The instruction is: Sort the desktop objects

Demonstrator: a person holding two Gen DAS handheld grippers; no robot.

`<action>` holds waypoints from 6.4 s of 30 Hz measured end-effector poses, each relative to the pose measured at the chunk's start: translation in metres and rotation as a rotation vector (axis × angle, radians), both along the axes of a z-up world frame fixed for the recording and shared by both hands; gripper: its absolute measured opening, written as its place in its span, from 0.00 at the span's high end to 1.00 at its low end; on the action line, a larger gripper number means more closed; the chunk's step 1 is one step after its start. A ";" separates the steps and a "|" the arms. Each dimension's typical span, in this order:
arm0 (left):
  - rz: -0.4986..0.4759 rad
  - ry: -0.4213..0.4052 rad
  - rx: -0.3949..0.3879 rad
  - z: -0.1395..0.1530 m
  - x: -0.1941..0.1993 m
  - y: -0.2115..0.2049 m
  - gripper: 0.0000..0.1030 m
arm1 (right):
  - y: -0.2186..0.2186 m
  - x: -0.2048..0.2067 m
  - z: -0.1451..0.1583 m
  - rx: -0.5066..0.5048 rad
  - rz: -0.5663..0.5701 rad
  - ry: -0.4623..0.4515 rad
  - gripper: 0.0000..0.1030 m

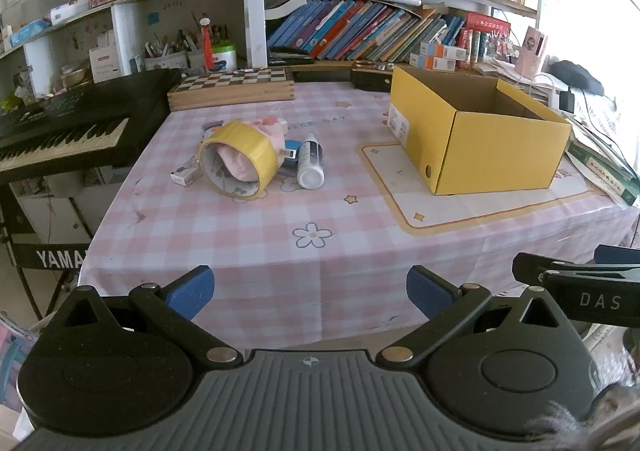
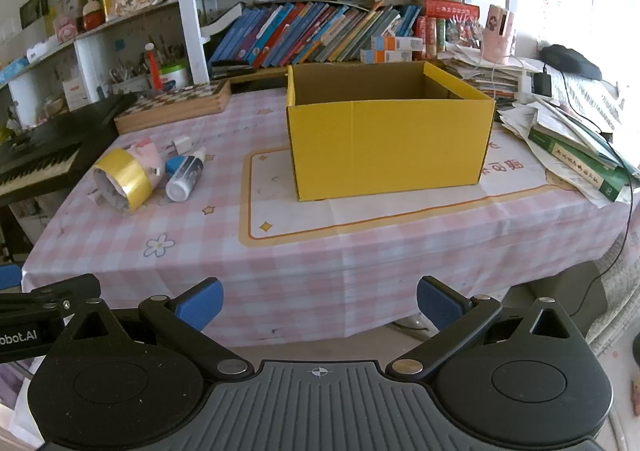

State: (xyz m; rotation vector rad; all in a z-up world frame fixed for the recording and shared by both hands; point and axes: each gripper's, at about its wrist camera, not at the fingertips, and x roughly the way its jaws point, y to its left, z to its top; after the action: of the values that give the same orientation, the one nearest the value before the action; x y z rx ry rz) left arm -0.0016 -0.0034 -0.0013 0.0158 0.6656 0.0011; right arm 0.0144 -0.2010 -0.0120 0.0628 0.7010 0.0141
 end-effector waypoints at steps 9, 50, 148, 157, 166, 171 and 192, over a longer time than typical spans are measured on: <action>0.000 -0.001 -0.001 -0.001 0.000 0.000 0.00 | 0.001 0.001 0.000 0.001 0.002 -0.001 0.00; -0.009 0.000 0.004 0.003 0.000 0.006 0.00 | 0.008 0.004 -0.003 0.007 0.031 0.021 0.00; 0.107 0.046 0.023 -0.042 0.201 0.075 0.00 | 0.100 0.263 -0.053 -0.069 0.473 0.215 0.69; -0.018 0.046 0.108 -0.052 0.220 0.052 0.00 | 0.101 0.261 -0.055 -0.087 0.480 0.216 0.68; -0.023 0.063 0.189 -0.067 0.237 0.044 0.00 | 0.103 0.265 -0.055 -0.091 0.472 0.212 0.68; 0.005 0.076 0.205 -0.072 0.240 0.049 0.13 | 0.107 0.268 -0.056 -0.094 0.474 0.207 0.68; -0.033 0.113 0.048 -0.040 0.180 0.053 0.14 | 0.098 0.222 -0.032 -0.030 0.484 0.185 0.68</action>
State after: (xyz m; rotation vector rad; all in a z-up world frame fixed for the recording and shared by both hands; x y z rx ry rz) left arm 0.1784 0.0494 -0.0409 0.0732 0.7781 -0.0155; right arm 0.2367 -0.1034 -0.0436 -0.1371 0.8875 0.4663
